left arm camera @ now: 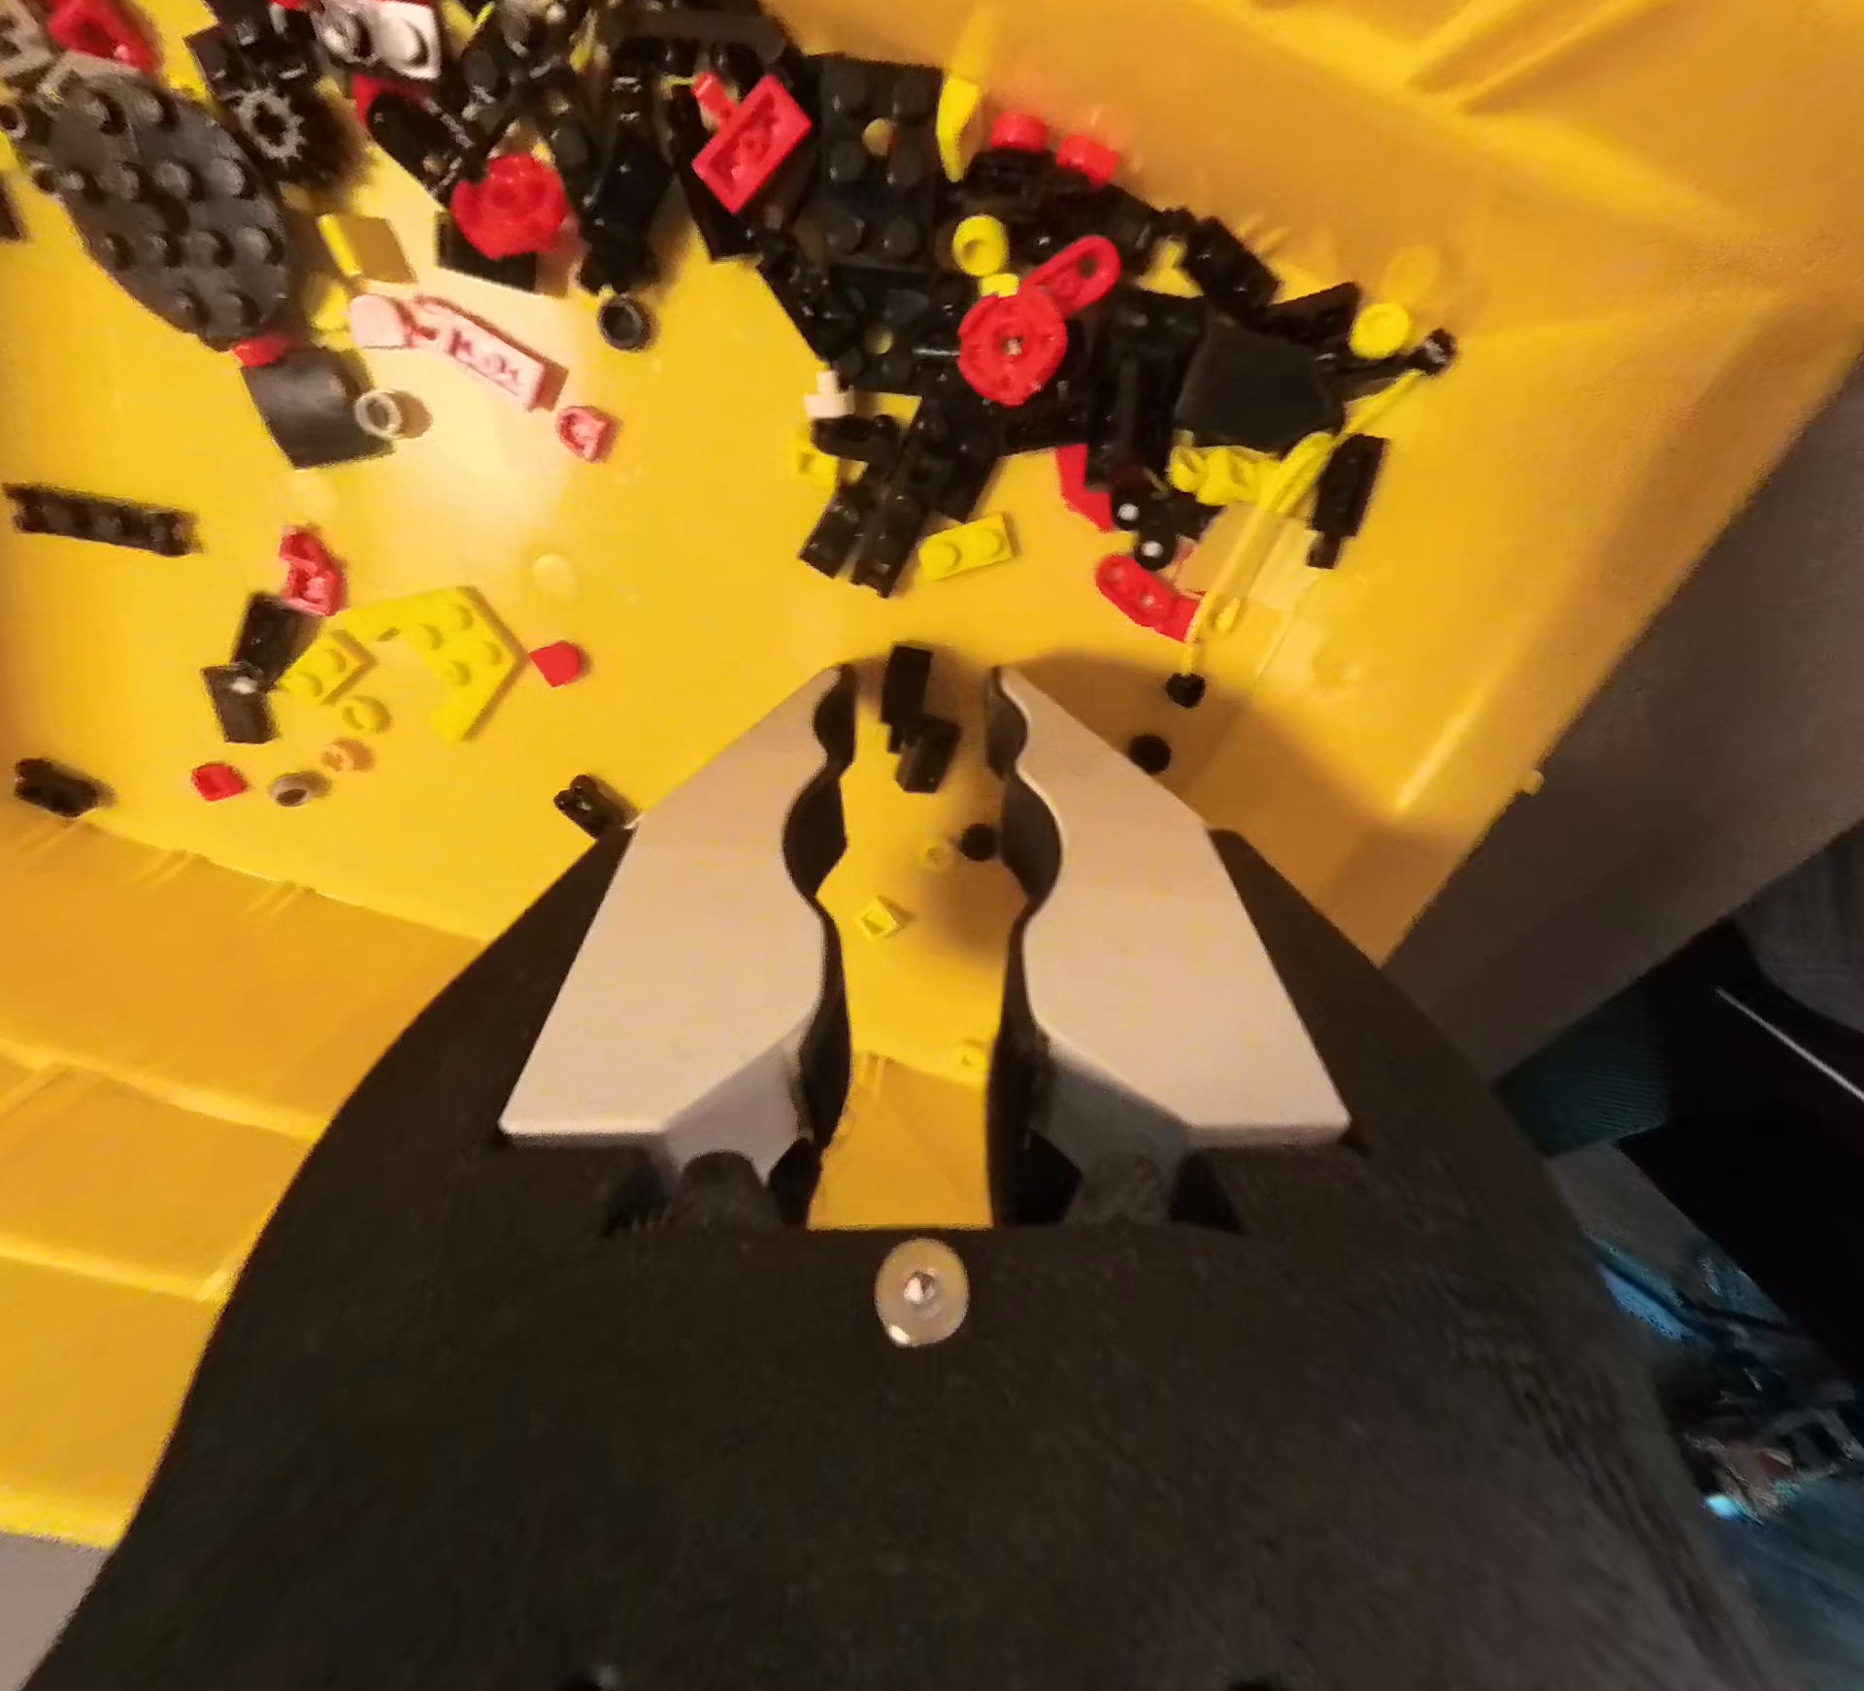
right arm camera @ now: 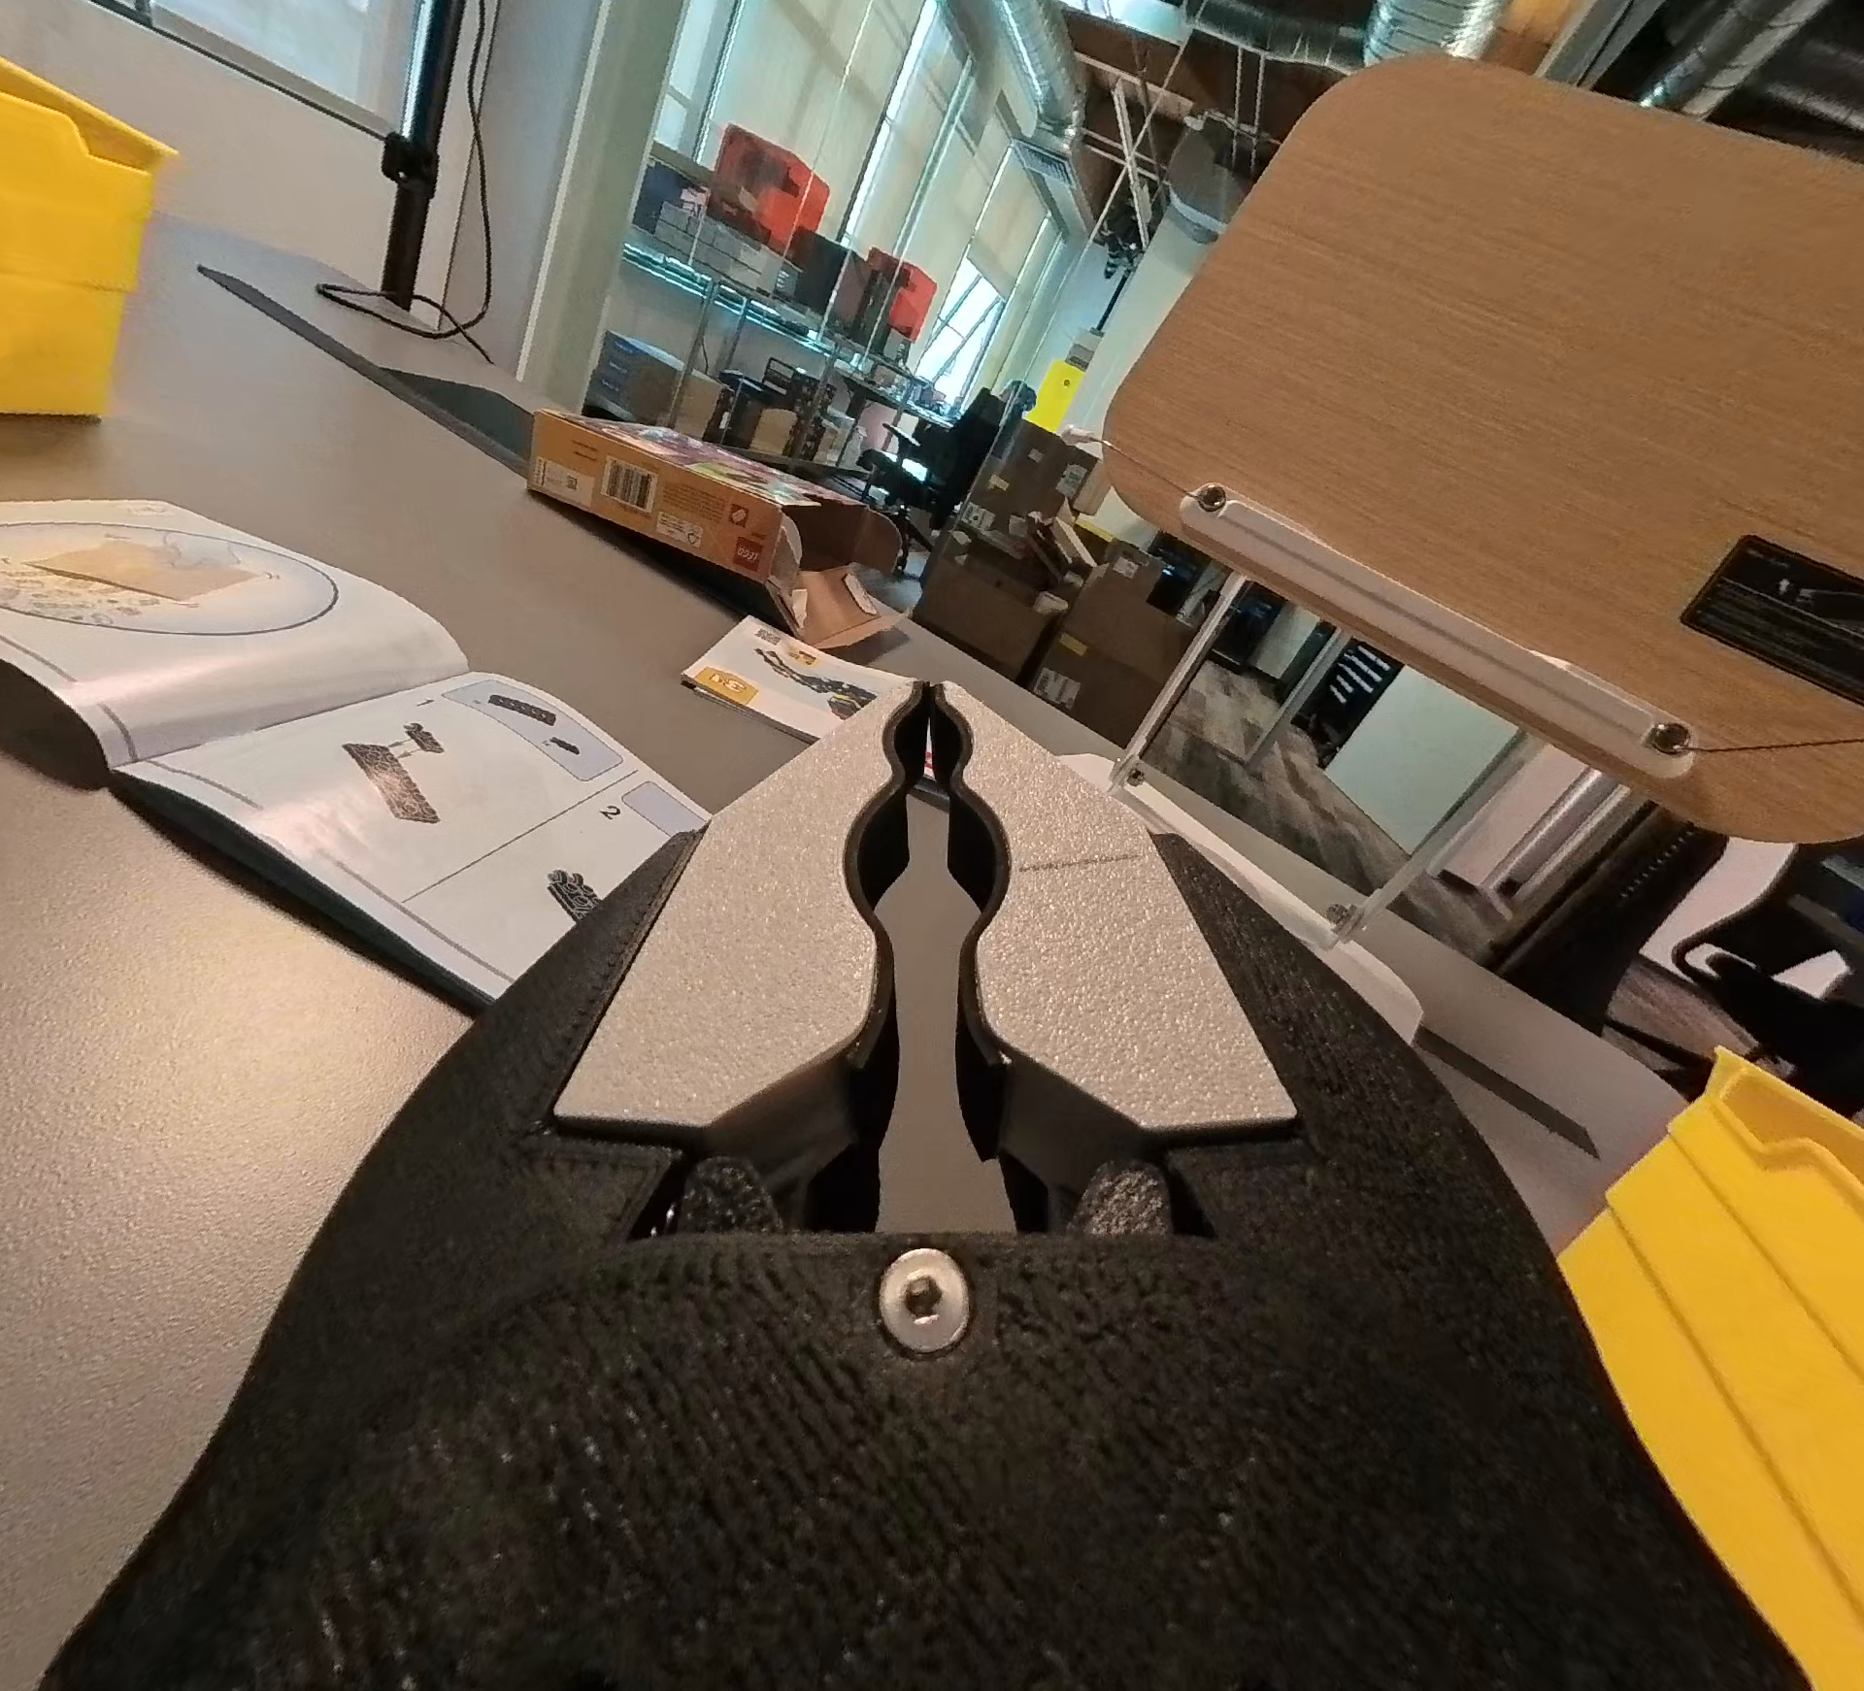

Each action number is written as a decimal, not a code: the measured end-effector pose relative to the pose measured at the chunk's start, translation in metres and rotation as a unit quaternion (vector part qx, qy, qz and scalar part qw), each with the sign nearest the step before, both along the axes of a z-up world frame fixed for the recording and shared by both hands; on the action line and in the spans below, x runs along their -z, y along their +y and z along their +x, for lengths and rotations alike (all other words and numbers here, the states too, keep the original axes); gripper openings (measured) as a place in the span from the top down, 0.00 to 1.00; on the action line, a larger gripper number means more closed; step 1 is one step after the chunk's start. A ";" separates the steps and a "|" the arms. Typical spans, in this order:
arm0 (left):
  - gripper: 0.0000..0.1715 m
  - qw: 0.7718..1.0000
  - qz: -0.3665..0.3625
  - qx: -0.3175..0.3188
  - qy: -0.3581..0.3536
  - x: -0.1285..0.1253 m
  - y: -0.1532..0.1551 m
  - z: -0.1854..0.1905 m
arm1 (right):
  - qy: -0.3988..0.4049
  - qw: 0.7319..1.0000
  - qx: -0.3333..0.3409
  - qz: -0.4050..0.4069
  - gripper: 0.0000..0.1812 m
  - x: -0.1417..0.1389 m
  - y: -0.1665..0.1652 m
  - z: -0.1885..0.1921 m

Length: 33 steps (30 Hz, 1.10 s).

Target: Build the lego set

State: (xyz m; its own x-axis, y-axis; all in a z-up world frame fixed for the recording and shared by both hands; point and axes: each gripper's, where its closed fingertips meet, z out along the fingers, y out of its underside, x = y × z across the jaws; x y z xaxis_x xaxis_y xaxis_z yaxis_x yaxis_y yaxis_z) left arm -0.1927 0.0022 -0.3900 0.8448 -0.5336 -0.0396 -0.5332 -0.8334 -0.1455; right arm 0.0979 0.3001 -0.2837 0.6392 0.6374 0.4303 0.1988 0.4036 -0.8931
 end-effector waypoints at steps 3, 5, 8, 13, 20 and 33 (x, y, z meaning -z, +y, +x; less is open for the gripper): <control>0.96 1.000 -0.005 0.018 -0.004 0.000 -0.001 0.003 | -0.001 1.000 0.000 0.000 1.00 0.000 0.000 0.000; 0.96 0.999 0.003 0.034 0.012 -0.002 0.000 0.000 | 0.000 1.000 0.000 0.000 1.00 0.000 0.000 0.000; 0.96 0.996 0.061 0.044 0.044 -0.025 0.017 -0.006 | 0.001 1.000 0.000 0.000 1.00 0.000 0.000 0.000; 0.96 0.955 0.278 0.061 0.081 -0.124 0.080 0.013 | -0.002 1.000 0.001 0.000 1.00 0.000 0.000 0.000; 0.96 0.916 0.382 0.121 -0.003 -0.169 0.109 0.159 | 0.017 1.000 0.002 -0.004 1.00 -0.003 0.001 0.004; 0.96 0.972 0.169 0.130 -0.101 -0.017 0.160 0.256 | 0.003 0.998 -0.067 -0.003 1.00 0.000 -0.020 -0.005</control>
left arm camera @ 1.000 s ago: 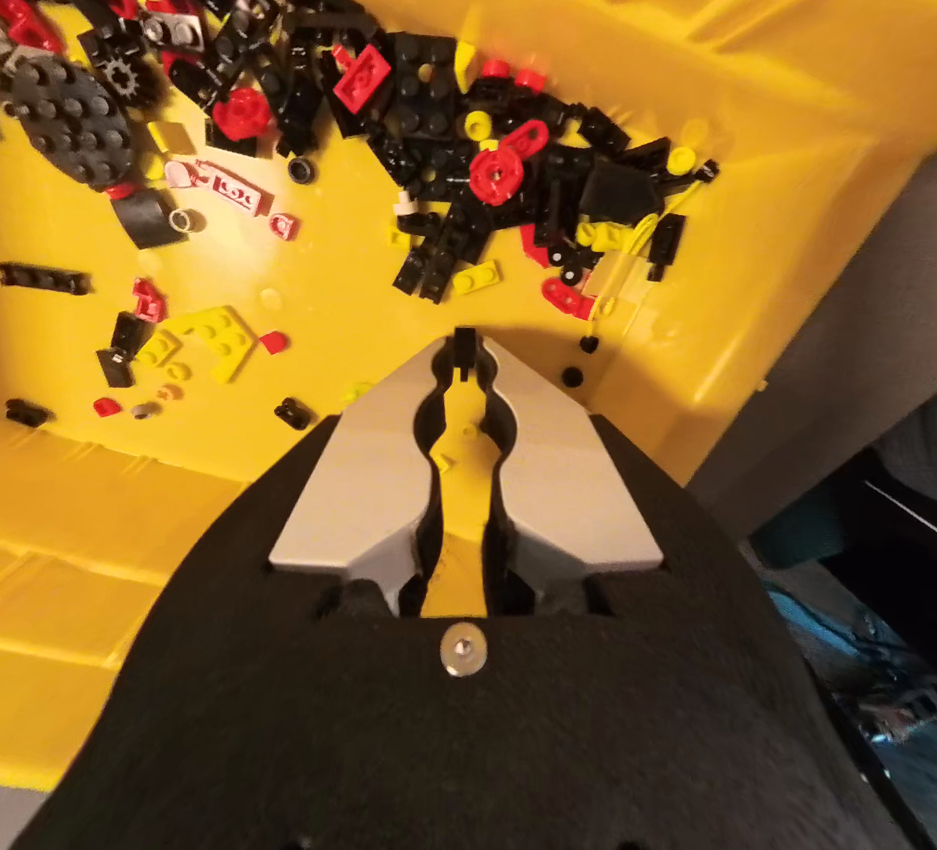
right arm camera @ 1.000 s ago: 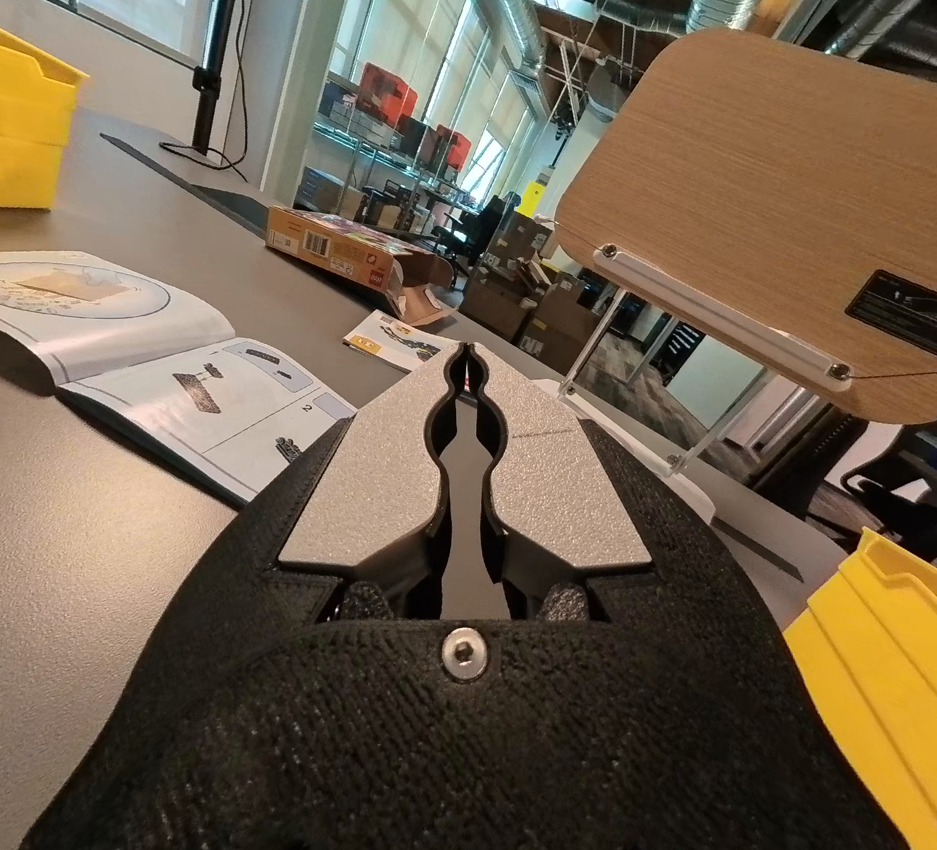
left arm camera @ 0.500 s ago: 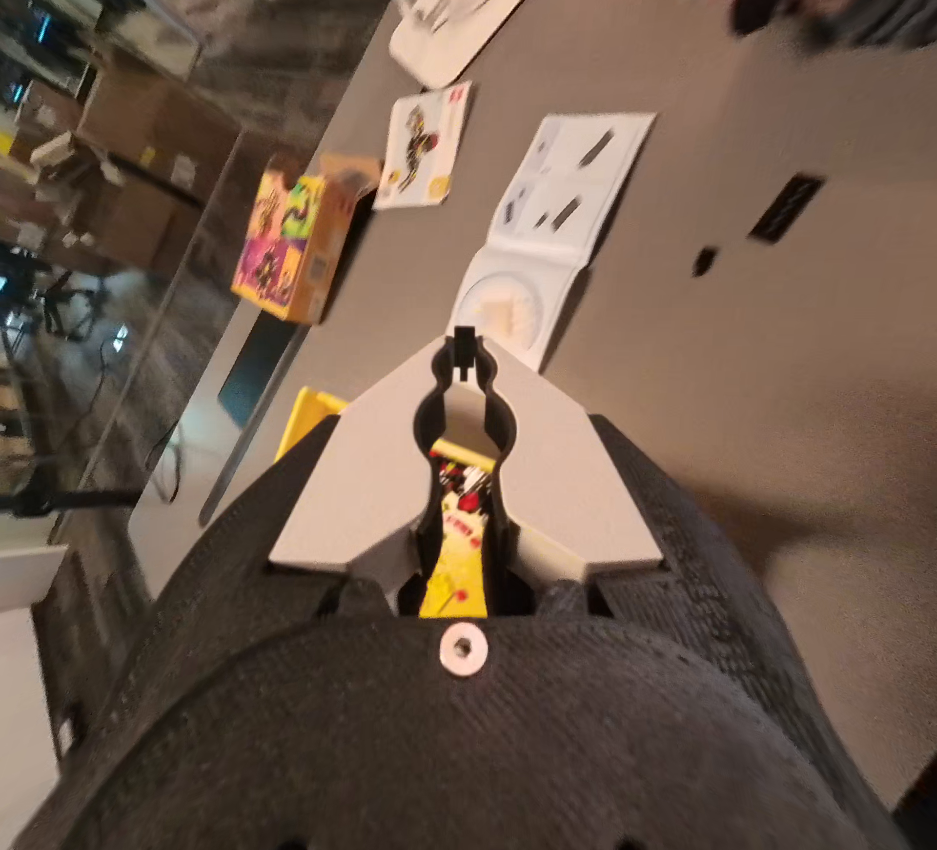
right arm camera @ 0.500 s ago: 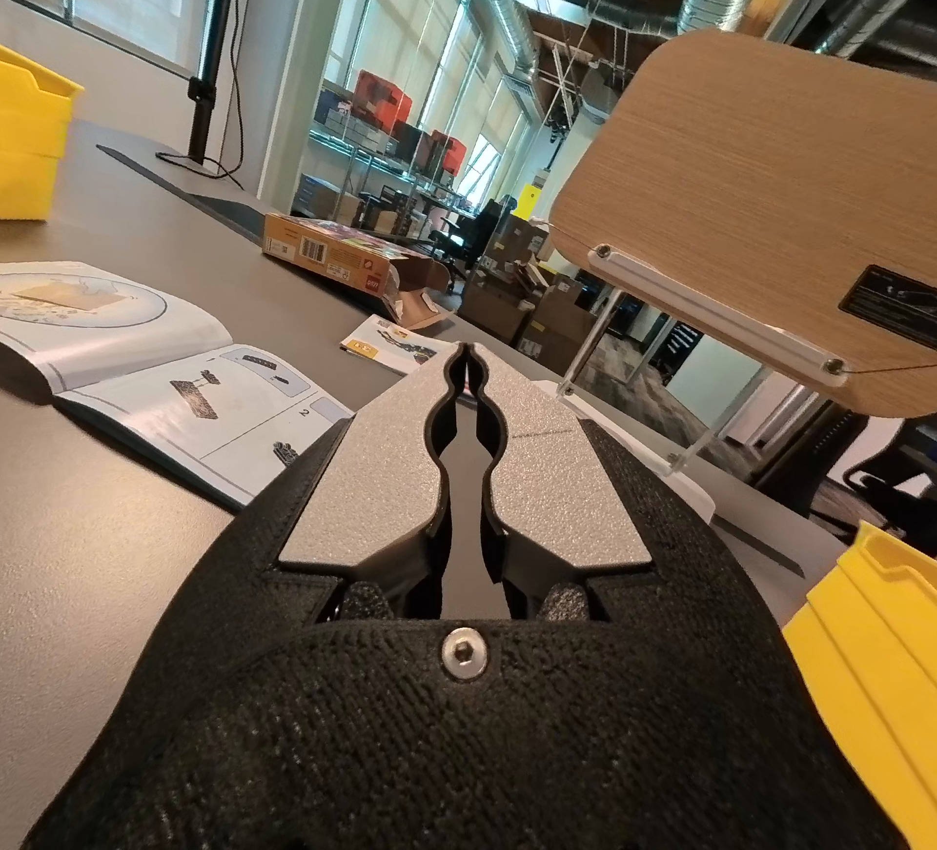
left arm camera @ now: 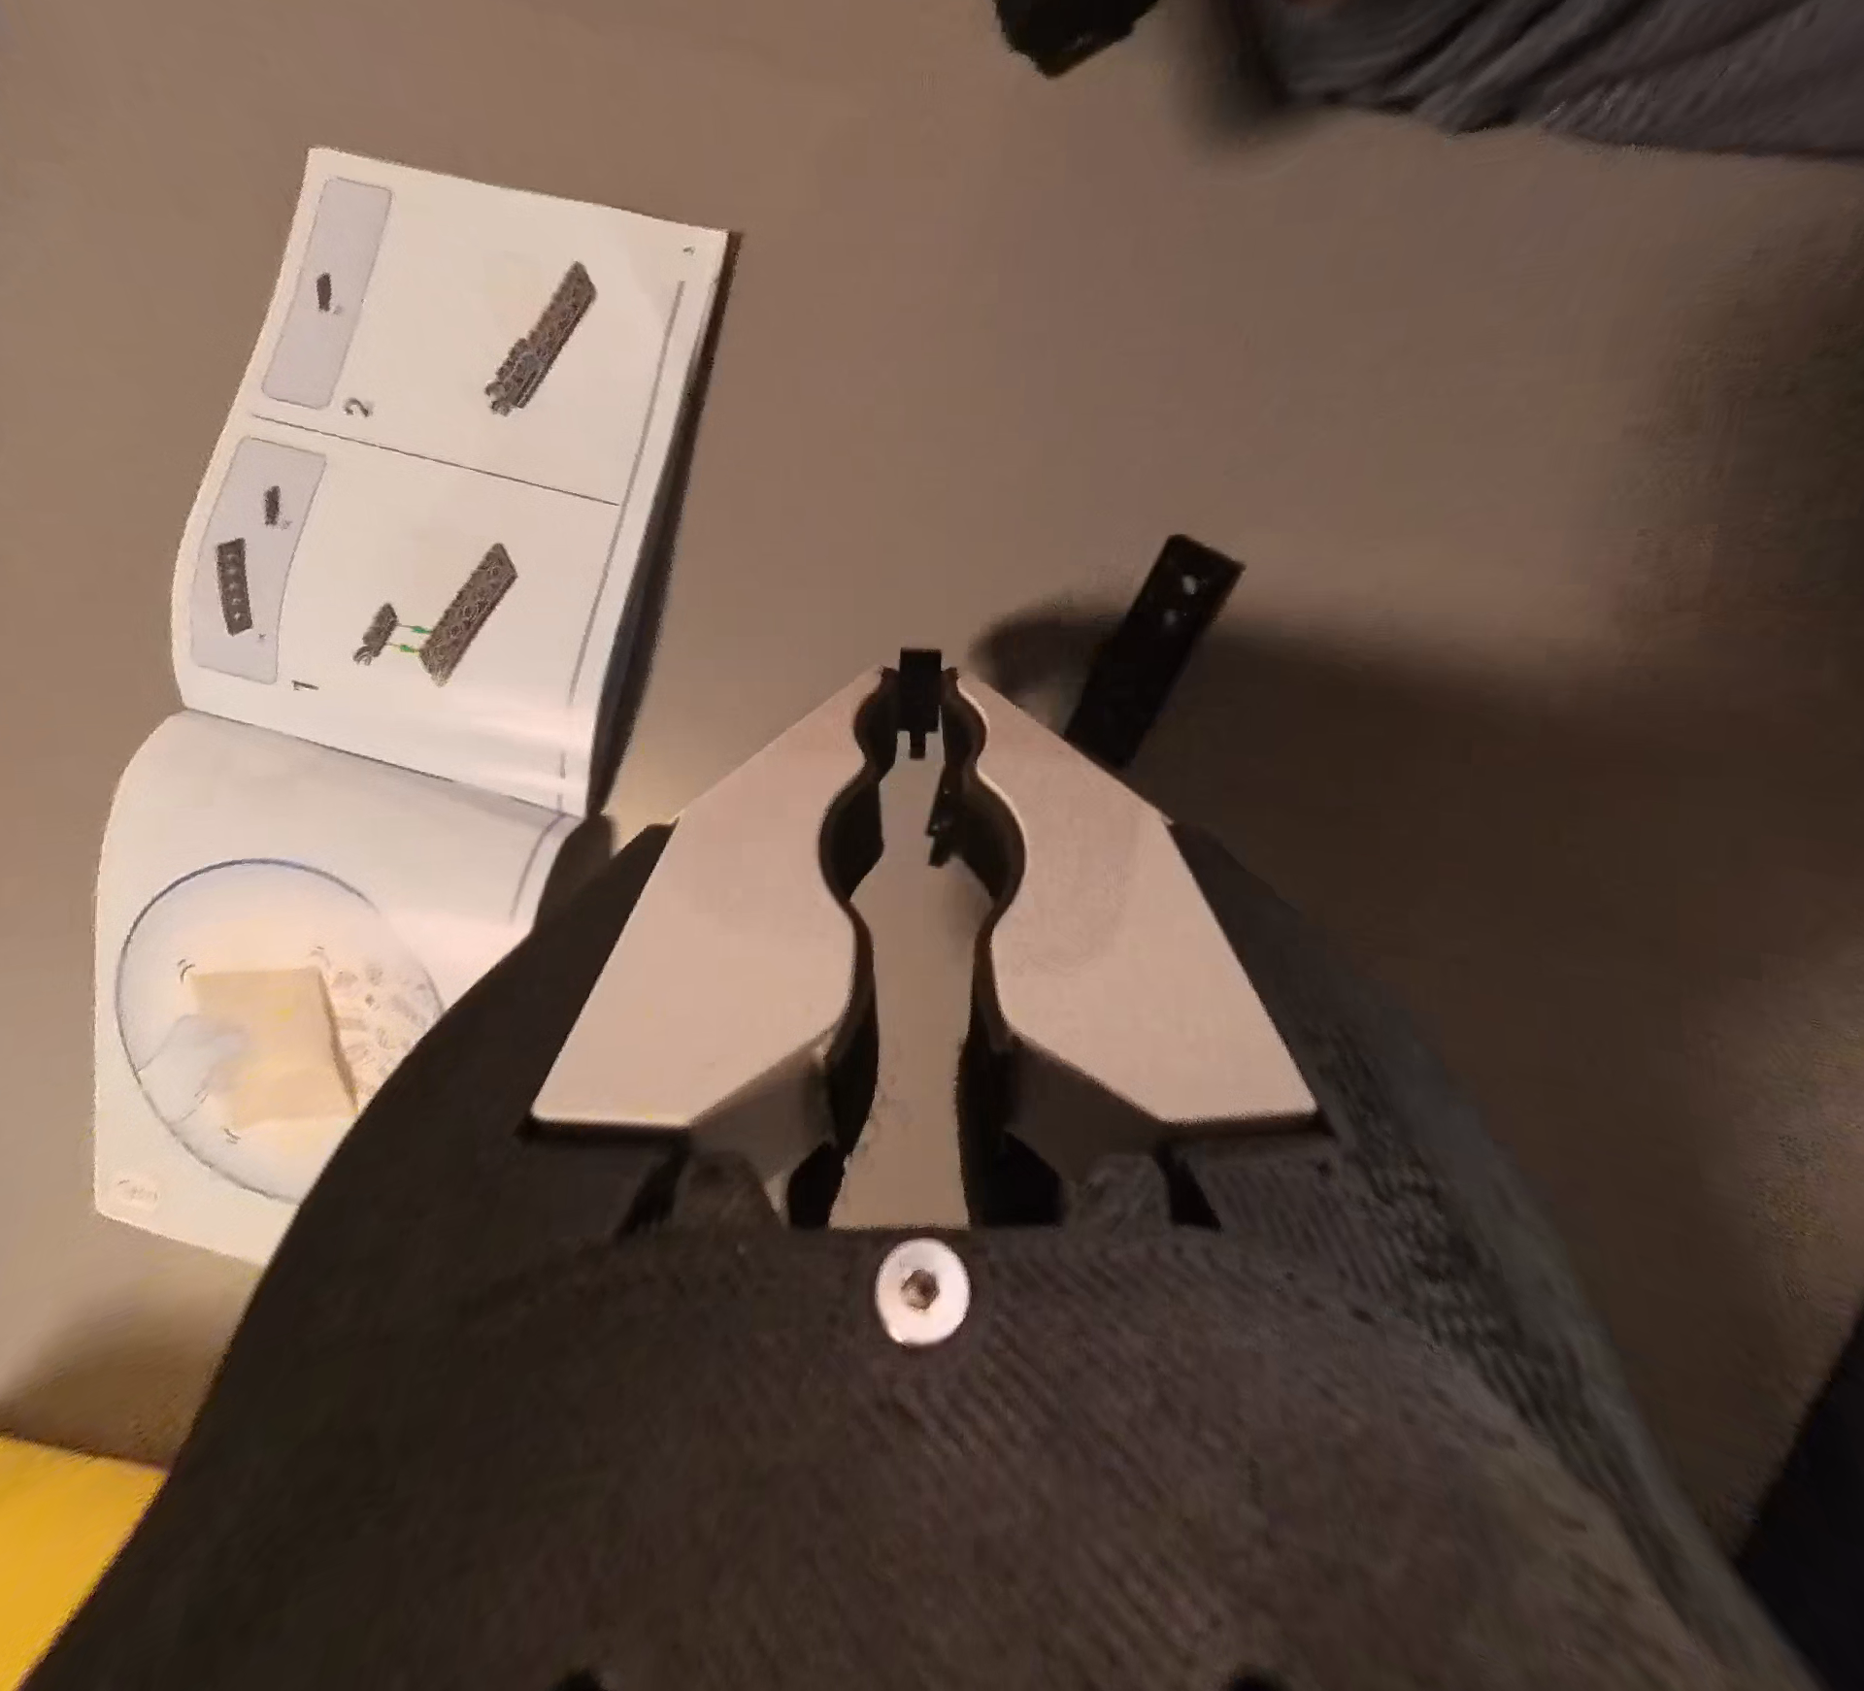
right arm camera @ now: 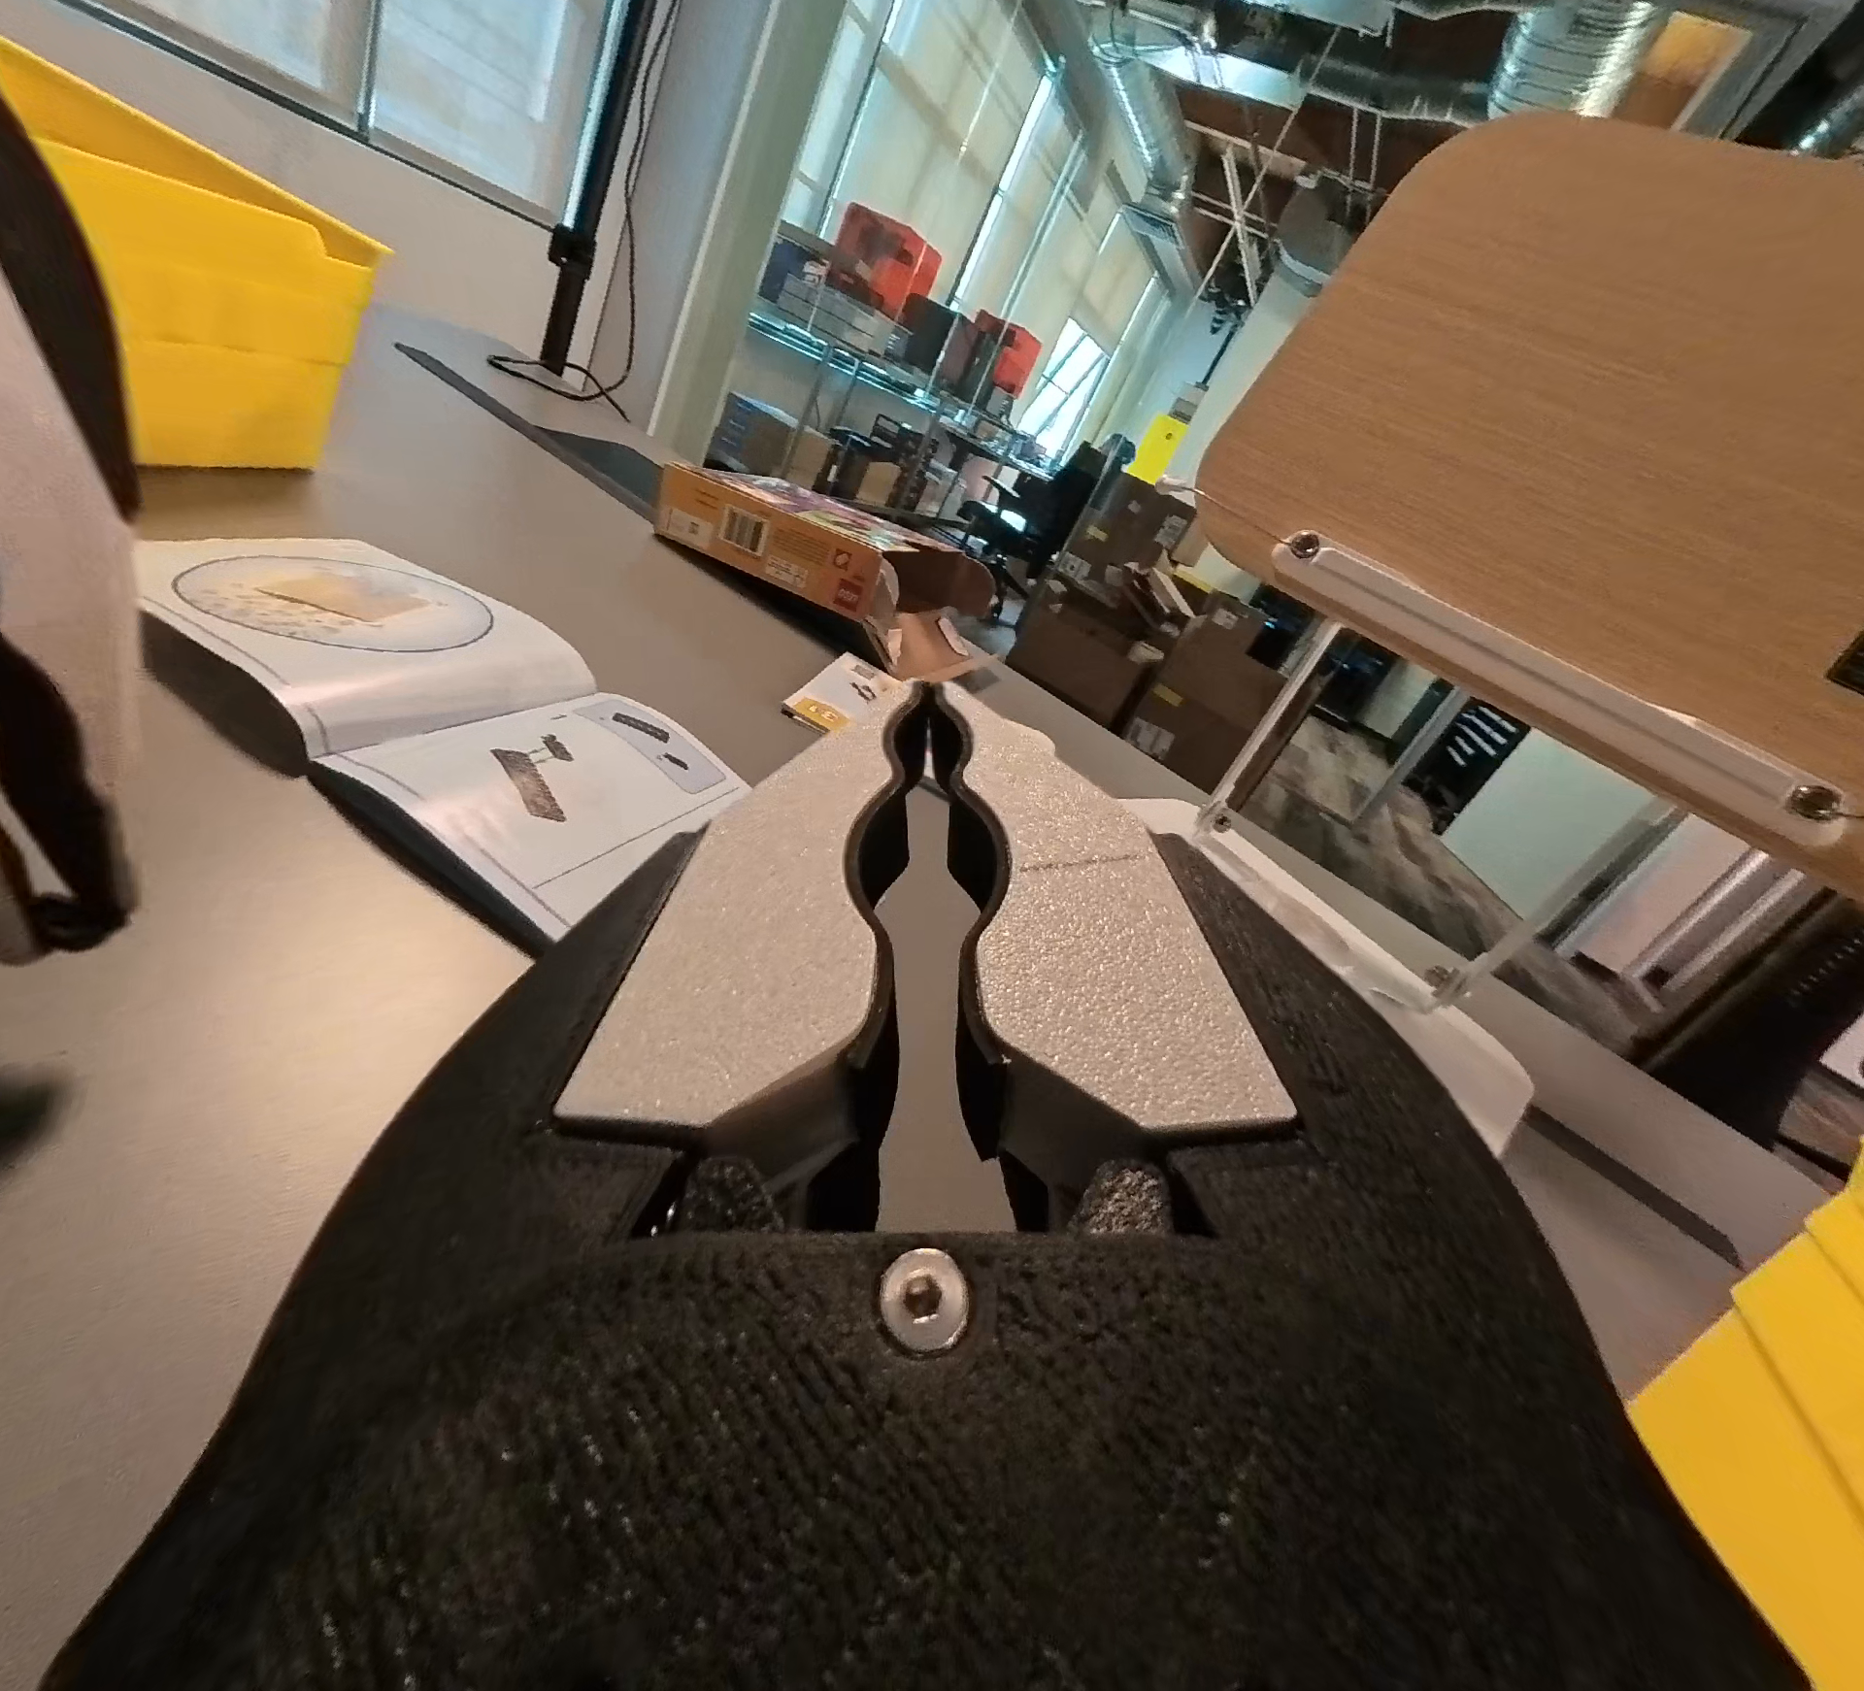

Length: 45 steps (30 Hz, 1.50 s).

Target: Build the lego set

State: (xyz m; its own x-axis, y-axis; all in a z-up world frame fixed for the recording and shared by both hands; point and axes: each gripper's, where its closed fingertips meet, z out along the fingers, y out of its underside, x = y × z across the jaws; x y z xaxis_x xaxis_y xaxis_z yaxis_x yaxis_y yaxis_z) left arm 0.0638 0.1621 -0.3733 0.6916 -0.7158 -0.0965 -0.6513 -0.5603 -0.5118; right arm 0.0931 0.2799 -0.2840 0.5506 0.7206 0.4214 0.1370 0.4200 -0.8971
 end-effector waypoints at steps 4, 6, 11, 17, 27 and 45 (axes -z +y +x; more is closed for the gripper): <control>0.91 0.999 -0.050 -0.006 -0.008 0.013 0.003 0.002 | -0.005 1.000 -0.008 -0.002 1.00 0.001 -0.003 -0.001; 0.85 0.998 -0.063 -0.011 -0.018 0.016 0.003 0.006 | -0.005 1.000 -0.010 -0.004 1.00 0.001 -0.004 -0.001; 0.68 0.990 0.065 -0.073 -0.103 -0.021 0.029 0.009 | 0.004 1.000 -0.021 -0.020 0.97 0.000 -0.005 0.001; 0.71 0.904 0.354 -0.095 -0.221 -0.082 0.021 -0.013 | -0.062 0.987 -0.140 -0.047 0.89 0.017 -0.032 -0.009; 0.80 0.956 0.262 -0.017 -0.132 -0.028 -0.012 -0.012 | -0.263 0.889 -0.324 -0.186 0.88 0.077 -0.101 -0.013; 0.82 0.948 0.222 -0.074 -0.217 -0.028 -0.011 -0.016 | -0.337 0.896 -0.287 -0.040 0.97 0.096 -0.114 -0.036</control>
State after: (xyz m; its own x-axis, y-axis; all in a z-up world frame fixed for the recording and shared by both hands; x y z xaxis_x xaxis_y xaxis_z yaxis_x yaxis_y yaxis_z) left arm 0.0475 0.1508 -0.3449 0.8245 -0.5637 -0.0490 -0.2572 -0.2963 -0.9198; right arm 0.0575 0.1658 -0.3803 -0.2793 0.8459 0.4543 0.4405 0.5333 -0.7222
